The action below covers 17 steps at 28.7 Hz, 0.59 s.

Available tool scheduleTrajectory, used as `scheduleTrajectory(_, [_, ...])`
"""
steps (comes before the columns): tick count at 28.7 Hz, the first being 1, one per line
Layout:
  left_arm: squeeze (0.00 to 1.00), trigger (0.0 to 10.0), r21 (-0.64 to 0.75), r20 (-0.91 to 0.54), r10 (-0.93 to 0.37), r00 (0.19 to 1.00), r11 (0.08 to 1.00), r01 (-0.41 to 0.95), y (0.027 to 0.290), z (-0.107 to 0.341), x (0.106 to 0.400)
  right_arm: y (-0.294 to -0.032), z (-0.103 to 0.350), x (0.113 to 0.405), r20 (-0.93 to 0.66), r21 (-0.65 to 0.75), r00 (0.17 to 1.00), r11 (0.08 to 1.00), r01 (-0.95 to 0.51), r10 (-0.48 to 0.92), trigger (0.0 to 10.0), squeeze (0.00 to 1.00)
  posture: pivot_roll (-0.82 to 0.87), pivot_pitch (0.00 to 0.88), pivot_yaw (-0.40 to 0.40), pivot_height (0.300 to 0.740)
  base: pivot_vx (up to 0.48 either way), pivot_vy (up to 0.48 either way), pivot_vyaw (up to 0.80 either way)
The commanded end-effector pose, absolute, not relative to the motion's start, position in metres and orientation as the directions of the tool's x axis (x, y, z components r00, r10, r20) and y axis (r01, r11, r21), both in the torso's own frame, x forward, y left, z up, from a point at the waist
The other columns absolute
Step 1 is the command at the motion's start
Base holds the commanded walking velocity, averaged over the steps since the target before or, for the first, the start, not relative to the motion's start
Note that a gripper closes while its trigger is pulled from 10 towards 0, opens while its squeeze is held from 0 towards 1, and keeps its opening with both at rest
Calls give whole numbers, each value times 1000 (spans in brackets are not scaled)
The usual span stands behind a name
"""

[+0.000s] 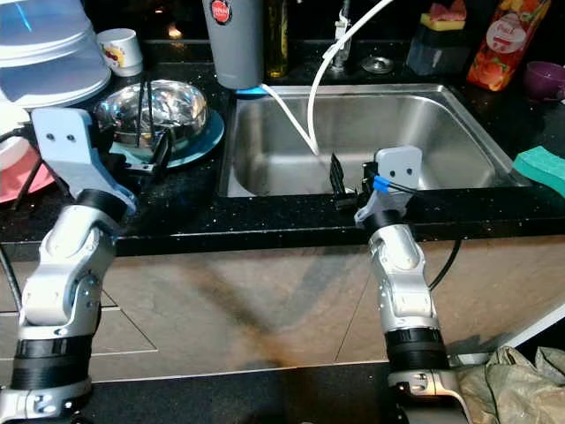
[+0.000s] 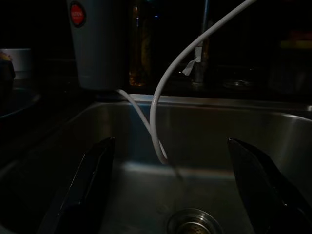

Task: Kitchen organization

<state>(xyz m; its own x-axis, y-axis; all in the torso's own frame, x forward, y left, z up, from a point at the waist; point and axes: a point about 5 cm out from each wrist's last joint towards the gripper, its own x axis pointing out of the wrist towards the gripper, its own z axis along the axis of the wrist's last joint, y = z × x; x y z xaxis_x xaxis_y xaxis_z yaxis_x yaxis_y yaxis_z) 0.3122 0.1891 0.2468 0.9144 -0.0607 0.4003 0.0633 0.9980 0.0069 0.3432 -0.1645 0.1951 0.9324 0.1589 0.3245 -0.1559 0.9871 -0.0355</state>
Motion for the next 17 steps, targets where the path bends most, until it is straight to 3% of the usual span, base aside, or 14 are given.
scheduleTrajectory(1, [0, 10000, 28, 401, -59, 914, 998, 52, 190, 246, 310, -163, 195, 344, 321, -32, 932, 986, -165, 167, 10000, 0, 18, 76, -46, 740, 0, -480, 0])
scheduleTrajectory(4, [0, 10000, -34, 405, -47, 913, 997, 66, 190, 245, 310, -163, 195, 344, 322, -32, 932, 986, -165, 166, 10000, 0, 18, 76, -46, 740, 0, -435, 0])
scheduleTrajectory(12, [0, 10000, -47, 404, -35, 914, 997, 59, 193, 246, 310, -164, 196, 344, 322, -33, 931, 985, -167, 169, 10000, 0, 17, 76, -49, 740, 0, 0, 0])
scheduleTrajectory(17, [0, 10000, -49, 410, -36, 911, 997, 61, 193, 247, 309, -163, 196, 345, 322, -35, 931, 985, -168, 170, 10000, 0, 17, 77, -51, 740, 0, 384, 0])
